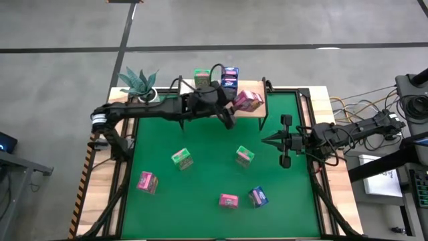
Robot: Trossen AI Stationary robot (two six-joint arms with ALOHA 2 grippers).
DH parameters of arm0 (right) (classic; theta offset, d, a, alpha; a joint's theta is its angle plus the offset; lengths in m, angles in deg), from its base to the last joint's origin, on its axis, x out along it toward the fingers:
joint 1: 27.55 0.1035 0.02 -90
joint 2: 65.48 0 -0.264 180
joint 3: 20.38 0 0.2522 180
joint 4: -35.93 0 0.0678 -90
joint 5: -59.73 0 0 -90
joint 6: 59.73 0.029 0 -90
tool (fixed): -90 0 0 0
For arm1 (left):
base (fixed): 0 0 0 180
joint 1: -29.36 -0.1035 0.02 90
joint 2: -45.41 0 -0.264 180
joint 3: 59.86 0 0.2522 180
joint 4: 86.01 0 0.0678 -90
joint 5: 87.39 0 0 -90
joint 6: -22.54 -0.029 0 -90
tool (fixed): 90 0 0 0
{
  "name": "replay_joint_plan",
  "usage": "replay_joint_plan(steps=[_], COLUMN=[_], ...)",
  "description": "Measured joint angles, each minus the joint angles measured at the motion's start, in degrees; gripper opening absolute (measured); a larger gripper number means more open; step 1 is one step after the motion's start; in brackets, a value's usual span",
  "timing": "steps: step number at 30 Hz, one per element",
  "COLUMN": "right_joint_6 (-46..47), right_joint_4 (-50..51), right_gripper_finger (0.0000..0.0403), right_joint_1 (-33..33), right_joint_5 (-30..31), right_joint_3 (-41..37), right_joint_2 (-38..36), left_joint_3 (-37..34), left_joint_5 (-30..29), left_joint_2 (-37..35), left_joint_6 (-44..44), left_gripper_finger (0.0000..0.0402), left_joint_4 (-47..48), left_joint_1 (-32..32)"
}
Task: Stack cereal on shelf
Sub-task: Put the middle pink cereal box on the shelf
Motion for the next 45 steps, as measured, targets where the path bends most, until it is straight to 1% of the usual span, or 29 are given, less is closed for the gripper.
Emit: replay_joint_plan(steps=[2,6,10,12,15,22,28,31,35,38,45], right_joint_6=[0.0,0.0,0.4,0.9,1.8,2.6,2.7,2.7,2.6,2.6,2.6], right_joint_4=[0.1,0.2,0.5,0.8,1.7,1.6,1.5,1.6,1.6,1.6,1.6], right_gripper_finger=[0.0009,0.0009,0.0009,0.0009,0.0009,0.0009,0.0009,0.0009,0.0009,0.0009,0.0009], right_joint_1=[0.0,0.0,0.0,0.0,0.0,0.0,0.0,0.0,0.0,0.0,0.0], right_joint_5=[0.0,0.0,0.0,0.0,0.0,0.0,0.0,0.0,0.0,0.0,0.0], right_joint_3=[0.0,0.0,0.0,0.0,0.0,0.0,0.0,0.0,0.0,0.0,0.0], right_joint_2=[0.0,-0.2,-0.3,-0.3,-0.3,-0.3,-0.3,-0.3,-0.3,-0.3,-0.3], left_joint_3=[4.3,12.6,15.8,16.3,16.4,16.5,16.7,16.7,16.7,16.7,16.7], left_joint_5=[0.0,-0.4,-0.4,-0.5,-2.3,-2.5,-2.5,-4.3,-4.6,-4.6,-4.6], left_joint_2=[2.1,6.0,8.7,9.0,9.2,9.9,12.3,12.5,12.6,12.6,13.3], left_joint_6=[0.4,0.5,0.5,0.8,1.4,3.9,4.4,4.9,5.4,5.6,5.8], left_gripper_finger=[0.0153,0.0153,0.0153,0.0153,0.0153,0.0153,0.0153,0.0153,0.0154,0.0162,0.0199], left_joint_4=[3.4,13.5,17.0,17.6,17.6,17.1,15.9,15.7,15.5,15.6,15.2], left_joint_1=[-0.2,-0.5,-0.4,-0.4,-0.6,-0.7,-0.7,-0.7,-0.7,-0.7,-0.7])
